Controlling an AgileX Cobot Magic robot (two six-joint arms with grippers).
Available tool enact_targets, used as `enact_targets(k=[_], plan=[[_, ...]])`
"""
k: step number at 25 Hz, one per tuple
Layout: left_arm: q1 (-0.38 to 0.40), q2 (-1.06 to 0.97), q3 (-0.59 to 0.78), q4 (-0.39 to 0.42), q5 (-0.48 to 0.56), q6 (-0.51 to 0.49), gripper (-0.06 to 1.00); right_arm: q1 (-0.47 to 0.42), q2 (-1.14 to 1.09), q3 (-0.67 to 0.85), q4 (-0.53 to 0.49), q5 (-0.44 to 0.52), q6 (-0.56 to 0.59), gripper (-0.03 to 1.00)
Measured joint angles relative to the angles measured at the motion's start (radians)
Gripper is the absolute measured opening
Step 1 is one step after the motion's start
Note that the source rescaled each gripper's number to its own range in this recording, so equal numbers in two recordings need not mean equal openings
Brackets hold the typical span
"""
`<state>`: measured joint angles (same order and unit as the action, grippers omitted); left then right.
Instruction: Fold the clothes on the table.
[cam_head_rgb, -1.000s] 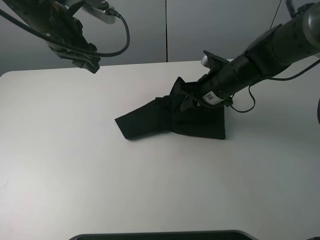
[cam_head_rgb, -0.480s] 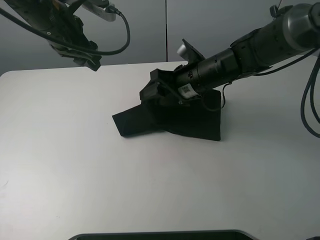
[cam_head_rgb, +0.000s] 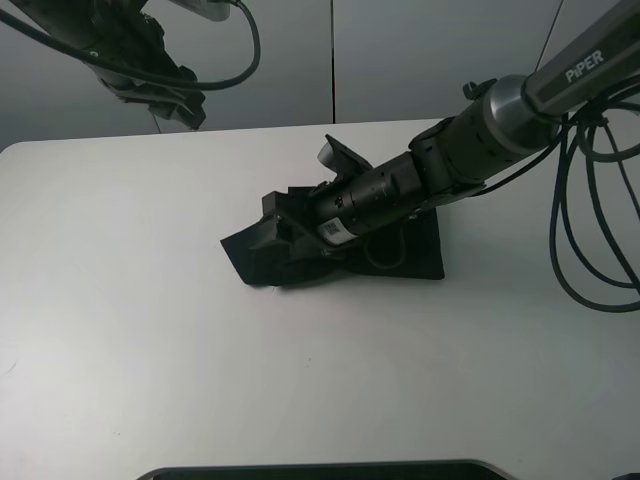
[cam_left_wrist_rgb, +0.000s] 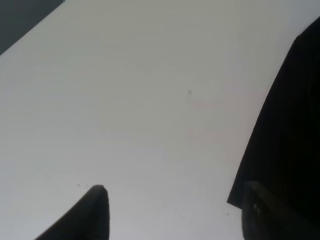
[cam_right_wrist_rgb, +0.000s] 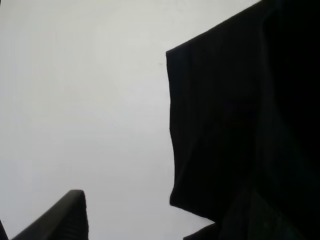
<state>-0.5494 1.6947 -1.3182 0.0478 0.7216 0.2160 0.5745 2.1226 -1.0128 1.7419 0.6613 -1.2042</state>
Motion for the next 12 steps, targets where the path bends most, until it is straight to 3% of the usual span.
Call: enact_targets(k=[8, 12], plan=[[0.0, -0.172, -0.014, 0.006, 0.0, 0.0, 0.75, 0.002, -0.032, -0.121, -0.006, 0.231, -0.018, 0.72], [0.0, -0.355, -0.042, 0.065, -0.011, 0.0, 0.75, -0.006, -0.143, -0.207, -0.146, 0.247, -0.01, 0.72]])
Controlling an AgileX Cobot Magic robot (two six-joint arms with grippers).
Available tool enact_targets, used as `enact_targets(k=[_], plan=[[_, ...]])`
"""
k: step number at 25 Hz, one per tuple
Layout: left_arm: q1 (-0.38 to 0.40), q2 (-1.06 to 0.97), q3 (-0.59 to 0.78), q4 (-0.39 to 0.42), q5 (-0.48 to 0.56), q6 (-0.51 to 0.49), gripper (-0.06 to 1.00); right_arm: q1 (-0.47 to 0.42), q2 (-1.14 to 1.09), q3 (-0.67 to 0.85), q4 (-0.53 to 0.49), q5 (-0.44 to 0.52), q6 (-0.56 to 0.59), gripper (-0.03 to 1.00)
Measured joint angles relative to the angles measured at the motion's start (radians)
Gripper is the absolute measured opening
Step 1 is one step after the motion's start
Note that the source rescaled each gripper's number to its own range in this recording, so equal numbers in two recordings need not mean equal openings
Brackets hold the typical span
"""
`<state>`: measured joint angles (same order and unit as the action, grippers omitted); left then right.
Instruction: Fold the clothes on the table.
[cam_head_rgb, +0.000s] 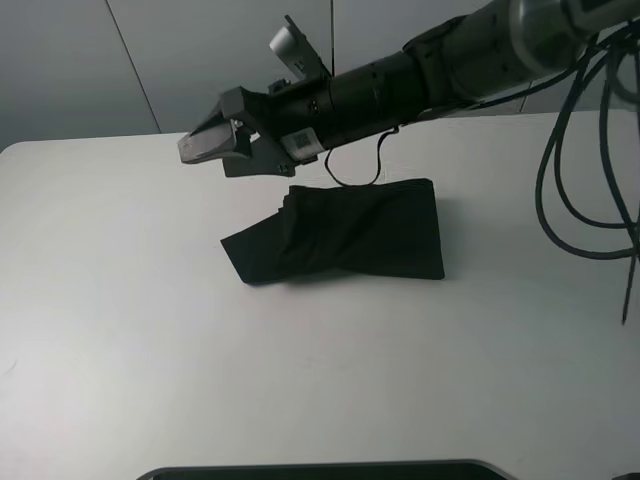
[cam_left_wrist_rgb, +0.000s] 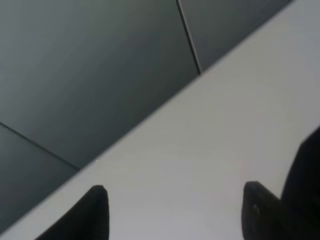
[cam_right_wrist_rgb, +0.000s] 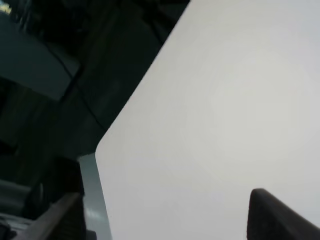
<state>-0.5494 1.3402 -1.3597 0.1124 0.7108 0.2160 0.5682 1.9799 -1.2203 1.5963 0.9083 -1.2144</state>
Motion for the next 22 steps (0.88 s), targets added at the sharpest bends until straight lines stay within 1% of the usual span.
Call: enact_targets(k=[1, 2, 5, 8, 9, 10, 12, 13, 14, 16, 18, 20, 22], plan=[[0.0, -0.053, -0.002, 0.024, -0.003, -0.003, 0.75, -0.008, -0.029, -0.016, -0.048, 0.002, 0.015, 0.72], [0.0, -0.106, -0.004, 0.045, -0.001, -0.013, 0.75, -0.02, -0.071, -0.027, -0.117, 0.002, 0.03, 0.72], [0.0, -0.248, -0.006, 0.143, 0.036, -0.086, 0.75, -0.062, -0.178, -0.041, -0.293, -0.016, 0.106, 0.74], [0.0, -0.389, -0.006, 0.246, 0.138, -0.179, 0.75, -0.118, -0.316, -0.042, -0.548, -0.039, 0.221, 0.79], [0.0, -0.427, -0.006, 0.27, 0.184, -0.206, 0.75, -0.135, -0.367, -0.042, -0.628, -0.045, 0.264, 0.81], [0.0, -0.471, -0.006, 0.296, 0.234, -0.227, 0.75, -0.148, -0.409, -0.042, -0.747, -0.05, 0.325, 0.83], [0.0, -0.549, -0.006, 0.335, 0.331, -0.271, 0.75, -0.168, -0.506, -0.042, -0.924, -0.057, 0.425, 0.86], [0.0, -0.591, -0.006, 0.349, 0.385, -0.287, 0.75, -0.175, -0.571, -0.042, -1.057, -0.06, 0.504, 0.88], [0.0, -0.625, -0.006, 0.363, 0.43, -0.299, 0.75, -0.175, -0.616, -0.042, -1.161, -0.057, 0.563, 0.89], [0.0, -0.703, -0.008, 0.381, 0.488, -0.321, 0.75, -0.175, -0.726, -0.042, -1.394, -0.039, 0.697, 0.92], [0.0, -0.77, -0.008, 0.39, 0.501, -0.334, 0.75, -0.175, -0.822, -0.042, -1.575, 0.014, 0.813, 0.93], [0.0, -0.837, -0.008, 0.392, 0.507, -0.348, 0.75, -0.175, -0.916, -0.042, -1.726, 0.066, 0.887, 0.94], [0.0, -0.895, -0.009, 0.395, 0.509, -0.355, 0.75, -0.176, -1.009, -0.043, -1.861, 0.129, 0.932, 0.94]])
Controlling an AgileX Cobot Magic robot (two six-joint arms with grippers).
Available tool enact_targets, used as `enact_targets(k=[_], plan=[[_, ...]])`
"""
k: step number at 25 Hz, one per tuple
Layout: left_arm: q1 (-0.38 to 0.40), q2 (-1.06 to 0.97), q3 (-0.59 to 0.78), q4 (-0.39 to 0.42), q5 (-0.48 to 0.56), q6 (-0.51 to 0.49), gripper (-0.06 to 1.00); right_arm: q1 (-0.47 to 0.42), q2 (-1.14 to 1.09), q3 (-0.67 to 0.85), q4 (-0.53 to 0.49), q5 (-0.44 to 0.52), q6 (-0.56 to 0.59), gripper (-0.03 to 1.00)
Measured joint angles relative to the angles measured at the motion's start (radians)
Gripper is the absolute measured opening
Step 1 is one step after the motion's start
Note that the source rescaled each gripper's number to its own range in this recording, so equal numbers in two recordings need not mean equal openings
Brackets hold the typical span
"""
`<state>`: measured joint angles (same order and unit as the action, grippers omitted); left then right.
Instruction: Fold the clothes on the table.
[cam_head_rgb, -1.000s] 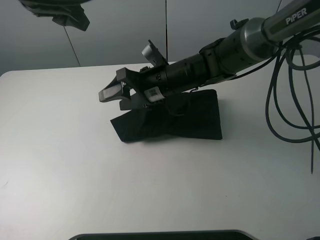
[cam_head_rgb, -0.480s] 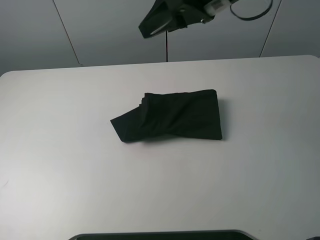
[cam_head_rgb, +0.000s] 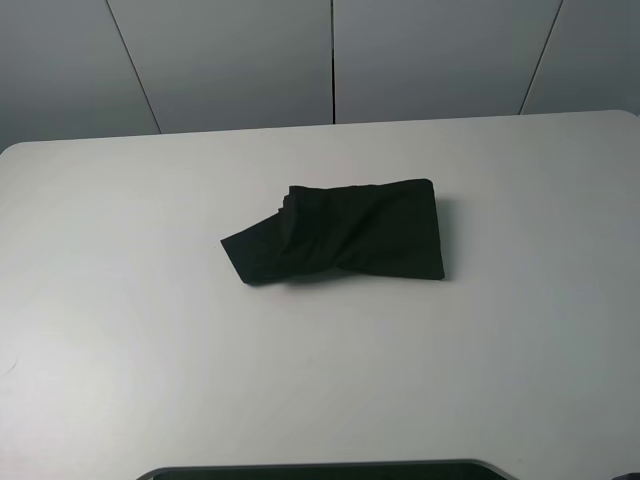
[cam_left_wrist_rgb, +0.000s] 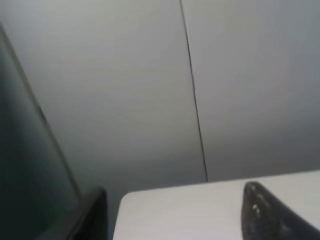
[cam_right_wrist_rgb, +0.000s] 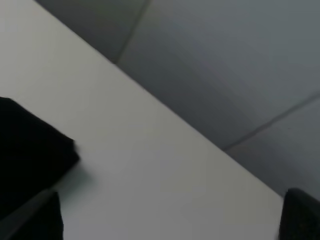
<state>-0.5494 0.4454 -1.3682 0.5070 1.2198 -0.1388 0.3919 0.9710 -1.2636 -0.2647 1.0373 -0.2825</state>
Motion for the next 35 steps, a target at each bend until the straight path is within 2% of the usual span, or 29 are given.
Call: enact_targets(k=[4, 6, 10, 14, 16, 19, 22, 26, 28, 35], plan=[[0.0, -0.122, 0.024, -0.002, 0.002, -0.006, 0.75, 0.0, -0.189, 0.0, -0.205, 0.146, 0.047, 0.94], [0.0, -0.19, 0.068, -0.004, 0.002, -0.006, 0.75, 0.0, -0.286, 0.0, -0.292, 0.169, 0.062, 0.94], [0.004, -0.336, 0.188, -0.033, 0.004, -0.034, 0.74, 0.0, -0.467, -0.001, -0.354, 0.181, 0.077, 0.94], [0.044, -0.439, 0.322, -0.099, 0.009, -0.046, 0.74, 0.0, -0.628, -0.002, -0.362, 0.18, 0.076, 0.94], [0.083, -0.445, 0.375, -0.179, 0.012, 0.015, 0.74, 0.0, -0.708, -0.004, -0.371, 0.18, 0.076, 0.94], [0.161, -0.445, 0.425, -0.291, 0.012, 0.166, 0.74, 0.0, -0.808, -0.004, -0.375, 0.183, 0.065, 0.94], [0.279, -0.445, 0.453, -0.325, 0.012, 0.205, 0.74, -0.004, -0.908, -0.005, -0.375, 0.183, 0.055, 0.94], [0.413, -0.445, 0.48, -0.328, 0.012, 0.218, 0.74, -0.051, -0.977, 0.002, -0.375, 0.187, 0.073, 0.94], [0.448, -0.447, 0.519, -0.341, 0.012, 0.22, 0.74, -0.092, -0.979, 0.021, -0.336, 0.185, 0.088, 0.94], [0.457, -0.447, 0.705, -0.438, 0.012, 0.203, 0.74, -0.213, -0.979, 0.251, -0.117, 0.181, 0.138, 0.94]])
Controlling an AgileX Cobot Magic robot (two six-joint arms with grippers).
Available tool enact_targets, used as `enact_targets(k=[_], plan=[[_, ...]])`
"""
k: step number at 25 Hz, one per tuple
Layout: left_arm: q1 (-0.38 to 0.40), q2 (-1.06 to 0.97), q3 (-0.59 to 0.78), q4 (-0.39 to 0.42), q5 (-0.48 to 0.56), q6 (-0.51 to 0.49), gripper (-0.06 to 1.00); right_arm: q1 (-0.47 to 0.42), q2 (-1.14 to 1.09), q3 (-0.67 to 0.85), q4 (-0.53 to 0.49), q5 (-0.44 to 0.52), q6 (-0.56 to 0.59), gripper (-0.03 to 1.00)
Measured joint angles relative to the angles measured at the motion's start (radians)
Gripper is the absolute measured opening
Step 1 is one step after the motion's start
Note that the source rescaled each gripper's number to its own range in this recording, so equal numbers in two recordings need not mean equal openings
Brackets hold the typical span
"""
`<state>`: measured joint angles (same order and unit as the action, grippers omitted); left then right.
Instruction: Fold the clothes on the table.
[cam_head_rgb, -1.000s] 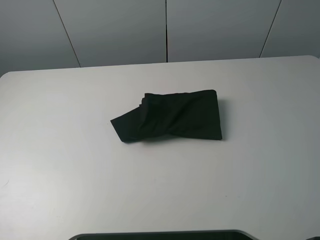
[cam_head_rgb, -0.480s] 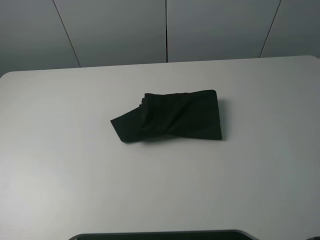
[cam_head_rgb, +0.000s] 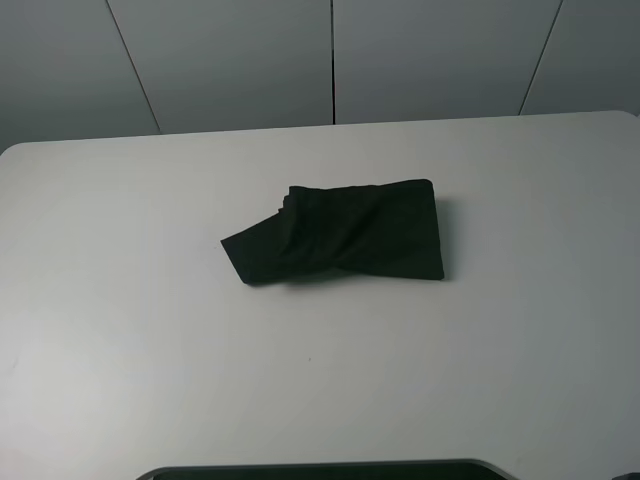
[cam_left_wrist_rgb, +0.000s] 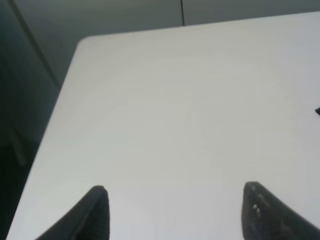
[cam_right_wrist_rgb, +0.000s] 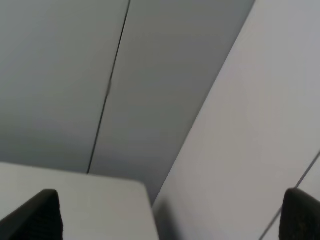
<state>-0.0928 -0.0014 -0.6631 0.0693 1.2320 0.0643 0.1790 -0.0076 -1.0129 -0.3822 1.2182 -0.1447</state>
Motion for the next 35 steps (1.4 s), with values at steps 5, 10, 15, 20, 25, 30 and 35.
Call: enact_targets(k=[5, 10, 15, 20, 25, 30, 35], plan=[[0.0, 0.0, 0.031, -0.054, 0.0, -0.005, 0.74, -0.038, 0.002, 0.236, 0.133, 0.002, 0.138, 0.94], [0.0, 0.0, 0.031, -0.069, 0.0, -0.008, 0.74, -0.038, 0.005, 0.471, 0.244, -0.07, 0.193, 0.94], [0.0, 0.0, 0.035, -0.108, -0.026, -0.008, 0.74, -0.038, 0.005, 0.5, 0.304, -0.119, 0.12, 0.94], [0.0, 0.001, 0.113, -0.16, -0.078, 0.006, 0.74, -0.038, 0.005, 0.5, 0.353, -0.121, 0.069, 0.94], [0.0, 0.001, 0.148, -0.185, -0.135, 0.014, 0.74, -0.038, 0.005, 0.5, 0.375, -0.121, 0.043, 0.94], [0.0, 0.001, 0.151, -0.187, -0.143, 0.014, 0.74, -0.038, 0.005, 0.5, 0.375, -0.121, 0.047, 0.94], [0.0, 0.001, 0.151, -0.187, -0.143, 0.014, 0.74, -0.038, 0.005, 0.5, 0.375, -0.121, 0.055, 0.94]])
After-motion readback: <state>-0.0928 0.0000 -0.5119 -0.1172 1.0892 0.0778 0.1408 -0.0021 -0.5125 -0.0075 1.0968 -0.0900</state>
